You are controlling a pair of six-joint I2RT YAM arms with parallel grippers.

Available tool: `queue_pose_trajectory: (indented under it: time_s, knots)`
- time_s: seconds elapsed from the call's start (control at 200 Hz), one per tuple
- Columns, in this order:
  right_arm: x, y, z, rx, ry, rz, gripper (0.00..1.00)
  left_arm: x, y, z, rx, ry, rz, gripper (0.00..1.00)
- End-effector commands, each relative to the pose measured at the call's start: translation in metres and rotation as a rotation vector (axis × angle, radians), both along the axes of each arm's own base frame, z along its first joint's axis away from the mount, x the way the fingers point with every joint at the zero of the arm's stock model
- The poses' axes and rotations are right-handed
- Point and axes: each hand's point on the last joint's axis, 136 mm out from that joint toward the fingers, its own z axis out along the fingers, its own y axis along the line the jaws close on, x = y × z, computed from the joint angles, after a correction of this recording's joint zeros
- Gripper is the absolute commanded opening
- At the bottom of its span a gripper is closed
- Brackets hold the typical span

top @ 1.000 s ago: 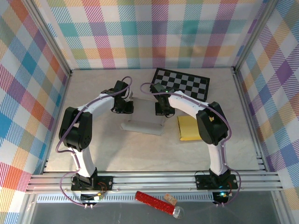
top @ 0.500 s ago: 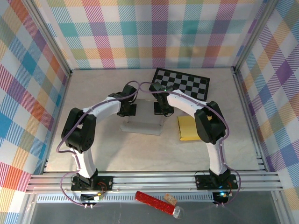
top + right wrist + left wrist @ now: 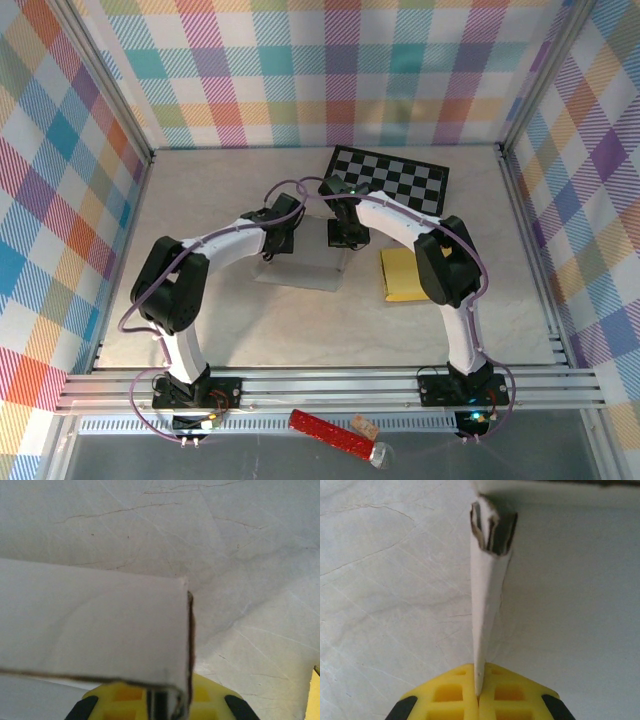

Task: Fold the paper box

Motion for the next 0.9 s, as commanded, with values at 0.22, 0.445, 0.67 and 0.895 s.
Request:
queue_pose_trajectory:
  time_s: [0.22,0.445,0.67,0.895]
  knots:
    - [-0.02,0.0,-0.026,-0.017,0.096,0.021,0.0,0.009,-0.015,-0.012,-0.234,0.082,-0.09,0.16]
    - [-0.021,-0.001,-0.027,-0.02,0.099,0.016,0.0,0.009,-0.001,-0.011,-0.179,0.08,-0.054,0.0]
    - [-0.025,-0.001,-0.03,-0.018,0.121,-0.015,0.0,-0.006,0.031,-0.007,0.089,0.032,0.078,0.0]
    - [-0.029,-0.001,-0.03,-0.01,0.13,-0.035,0.0,-0.014,0.025,-0.01,0.025,-0.026,0.165,0.0]
